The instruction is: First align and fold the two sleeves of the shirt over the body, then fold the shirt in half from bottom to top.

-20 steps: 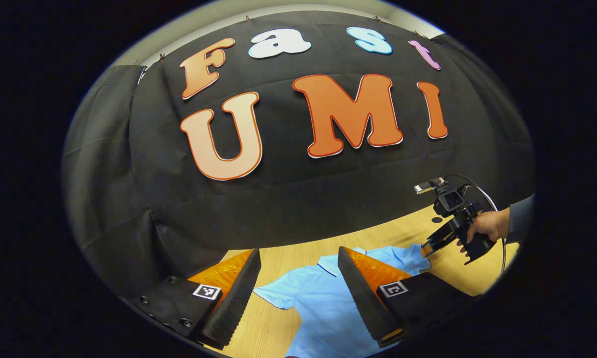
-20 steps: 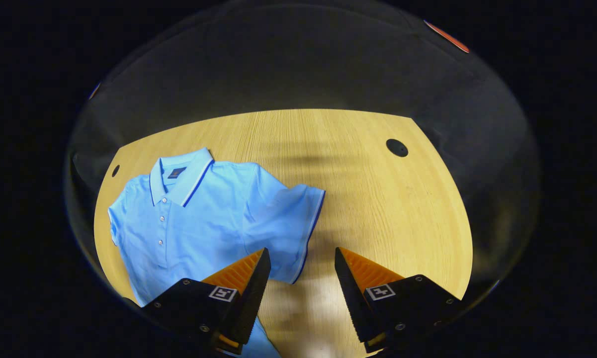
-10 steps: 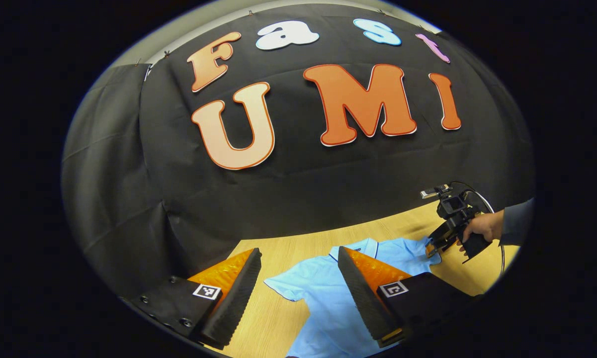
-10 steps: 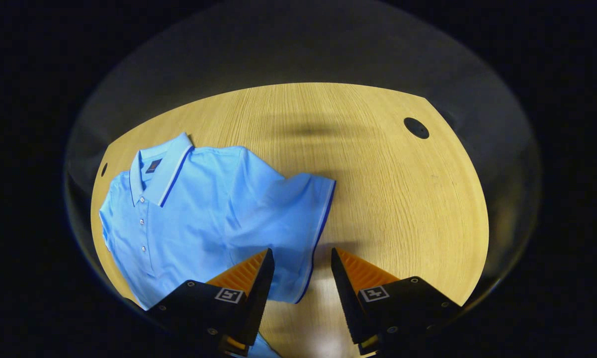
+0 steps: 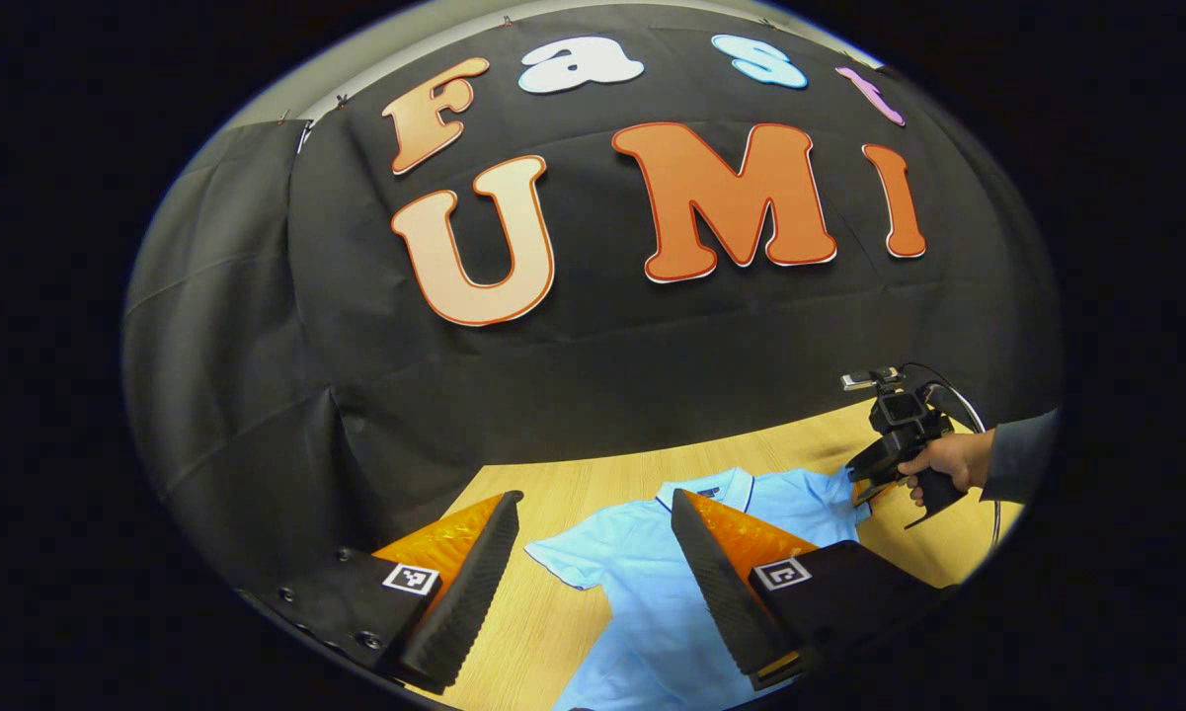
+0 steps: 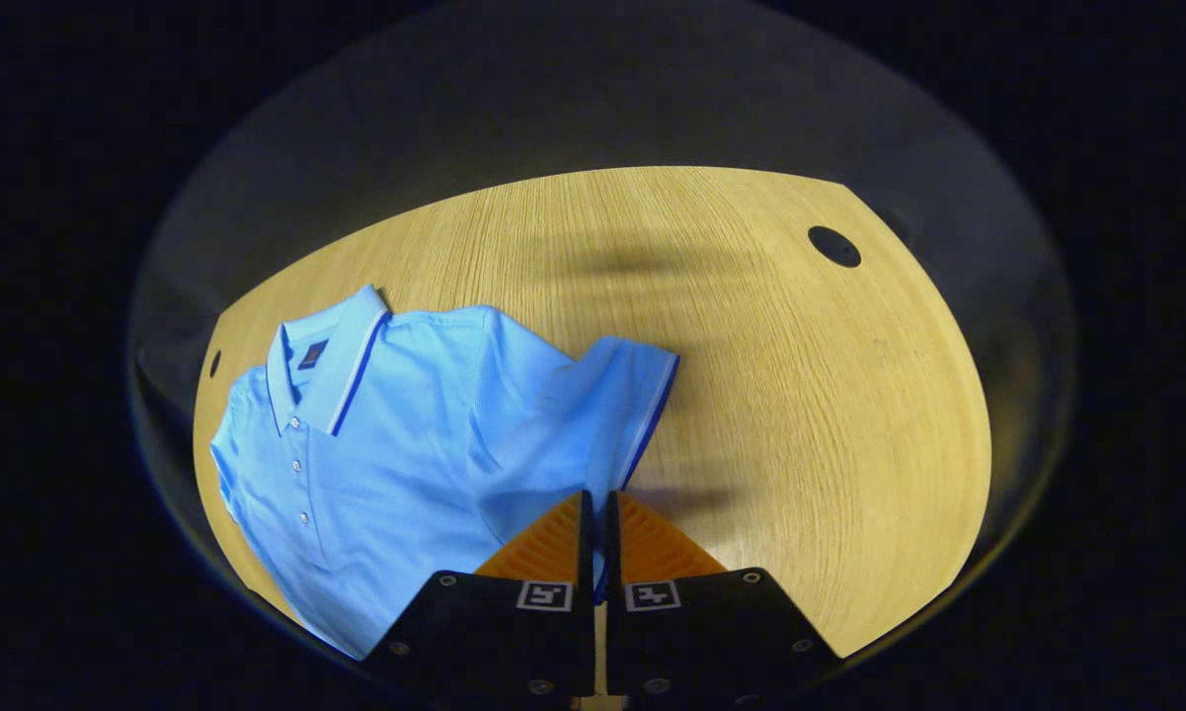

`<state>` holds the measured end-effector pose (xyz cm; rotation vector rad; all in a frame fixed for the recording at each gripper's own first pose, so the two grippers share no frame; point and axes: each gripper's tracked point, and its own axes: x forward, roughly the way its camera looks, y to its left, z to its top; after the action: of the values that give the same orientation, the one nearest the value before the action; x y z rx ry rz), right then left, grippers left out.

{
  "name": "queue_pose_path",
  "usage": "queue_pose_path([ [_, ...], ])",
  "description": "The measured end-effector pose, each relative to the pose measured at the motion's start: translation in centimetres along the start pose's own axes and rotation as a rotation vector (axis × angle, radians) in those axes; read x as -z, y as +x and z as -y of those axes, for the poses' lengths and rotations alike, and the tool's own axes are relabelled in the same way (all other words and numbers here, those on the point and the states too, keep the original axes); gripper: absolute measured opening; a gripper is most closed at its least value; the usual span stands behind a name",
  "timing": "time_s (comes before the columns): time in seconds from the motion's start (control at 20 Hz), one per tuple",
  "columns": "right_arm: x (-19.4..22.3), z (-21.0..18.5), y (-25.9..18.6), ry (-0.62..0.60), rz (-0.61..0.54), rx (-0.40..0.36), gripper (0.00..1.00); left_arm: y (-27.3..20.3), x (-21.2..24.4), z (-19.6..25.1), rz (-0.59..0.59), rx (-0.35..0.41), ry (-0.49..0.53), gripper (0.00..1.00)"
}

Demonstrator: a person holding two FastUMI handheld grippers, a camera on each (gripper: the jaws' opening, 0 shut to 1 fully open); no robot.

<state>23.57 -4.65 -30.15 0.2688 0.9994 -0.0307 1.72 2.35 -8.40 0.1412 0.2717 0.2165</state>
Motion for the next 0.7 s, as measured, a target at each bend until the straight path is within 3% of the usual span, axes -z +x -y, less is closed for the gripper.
queue_pose_path([
  [0.25,-2.7,-3.3,-2.4,0.011,0.114,-0.136,0.03,-0.7,0.6,-1.3,-0.013,-0.039,-0.030,1.00],
  [0.7,-2.5,-10.6,-4.5,-0.053,0.159,-0.316,0.03,-0.6,1.6,-3.0,-0.029,-0.078,-0.079,0.97],
])
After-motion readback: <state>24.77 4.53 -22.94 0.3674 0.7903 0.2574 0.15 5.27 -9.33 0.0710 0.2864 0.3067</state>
